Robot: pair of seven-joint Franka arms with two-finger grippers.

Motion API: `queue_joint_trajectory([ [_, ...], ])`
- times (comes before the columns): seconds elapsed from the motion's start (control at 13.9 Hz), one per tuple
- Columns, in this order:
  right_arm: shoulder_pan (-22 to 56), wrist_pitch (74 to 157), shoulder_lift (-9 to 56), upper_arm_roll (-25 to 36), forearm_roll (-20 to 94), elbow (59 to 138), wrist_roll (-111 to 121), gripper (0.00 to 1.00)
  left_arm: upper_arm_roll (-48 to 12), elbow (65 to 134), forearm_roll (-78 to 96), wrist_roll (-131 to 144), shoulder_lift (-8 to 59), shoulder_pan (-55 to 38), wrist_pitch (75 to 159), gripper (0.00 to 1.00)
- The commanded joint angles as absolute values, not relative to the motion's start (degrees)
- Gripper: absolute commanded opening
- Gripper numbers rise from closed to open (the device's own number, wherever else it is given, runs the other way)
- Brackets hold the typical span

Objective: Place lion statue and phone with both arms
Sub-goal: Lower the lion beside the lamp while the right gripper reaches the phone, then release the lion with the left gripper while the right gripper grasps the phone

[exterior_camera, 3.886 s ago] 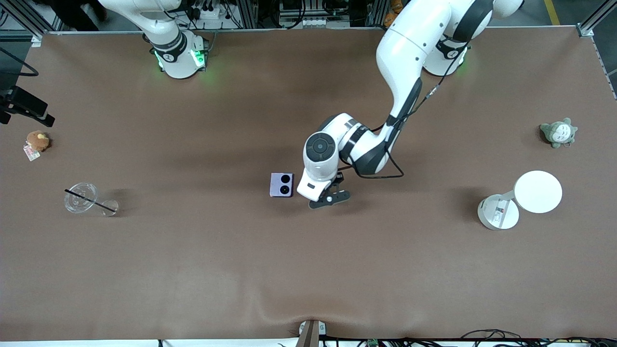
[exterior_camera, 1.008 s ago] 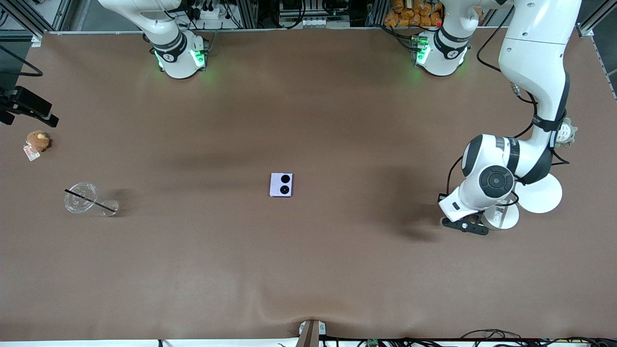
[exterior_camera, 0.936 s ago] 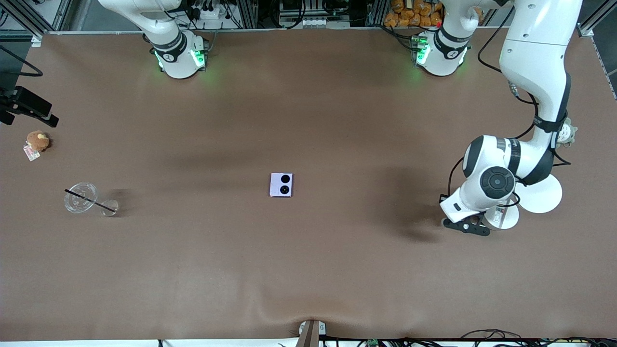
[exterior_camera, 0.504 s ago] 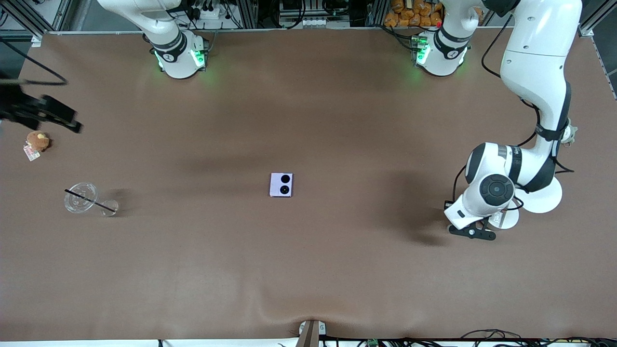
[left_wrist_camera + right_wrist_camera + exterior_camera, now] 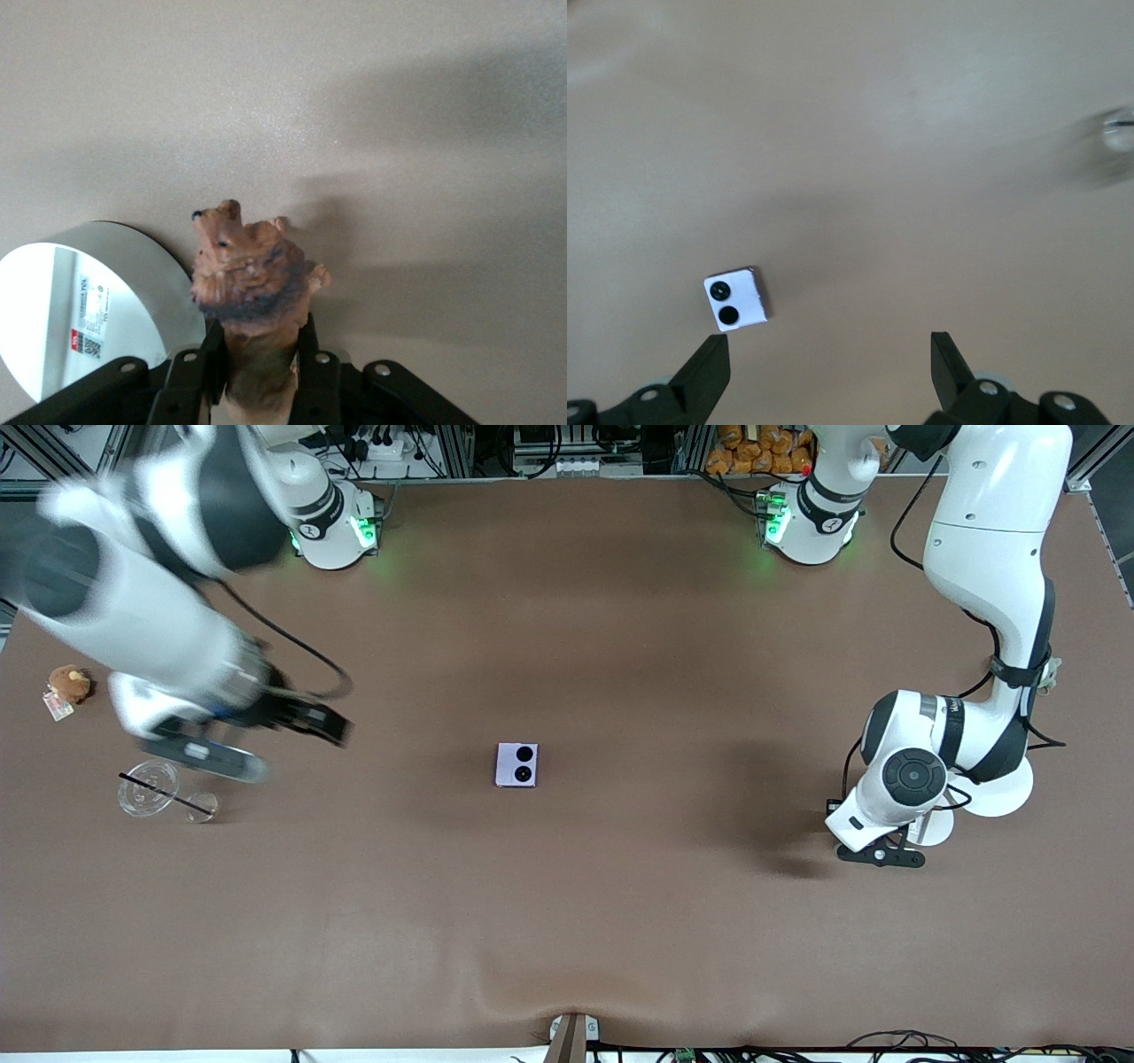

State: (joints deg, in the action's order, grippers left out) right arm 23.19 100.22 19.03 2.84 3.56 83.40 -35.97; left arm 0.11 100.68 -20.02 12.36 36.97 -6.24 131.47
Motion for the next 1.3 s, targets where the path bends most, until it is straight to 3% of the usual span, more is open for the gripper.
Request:
queue_joint_trajectory([
  [0.0,28.5,105.4,28.4,3.5,3.9,81.6,-40.6,1.00,-0.1,100.0,-21.4,14.0,38.1,-6.4,130.9,0.32],
  [0.07,30.6,107.0,31.1,3.6,3.7,81.6,-41.5,1.00,-0.1,100.0,-21.2,14.0,37.9,-6.5,130.9,0.82],
  [0.14,32.0,109.1,33.1,3.6,3.5,81.6,-42.9,1.00,-0.2,100.0,-21.2,13.9,37.5,-6.5,130.7,1.00],
  [0.5,36.0,116.6,42.6,2.9,5.9,82.3,-30.6,1.00,-0.8,99.4,-20.6,18.0,34.8,-7.9,125.1,1.00],
  [0.94,38.1,122.1,46.4,2.4,9.1,82.9,-30.1,1.00,-6.0,94.5,-18.2,20.8,28.8,-8.0,111.9,1.00],
  [1.22,38.2,122.2,46.9,2.4,8.6,82.9,-30.1,1.00,-6.8,93.3,-15.2,20.0,24.1,-7.6,108.4,1.00],
])
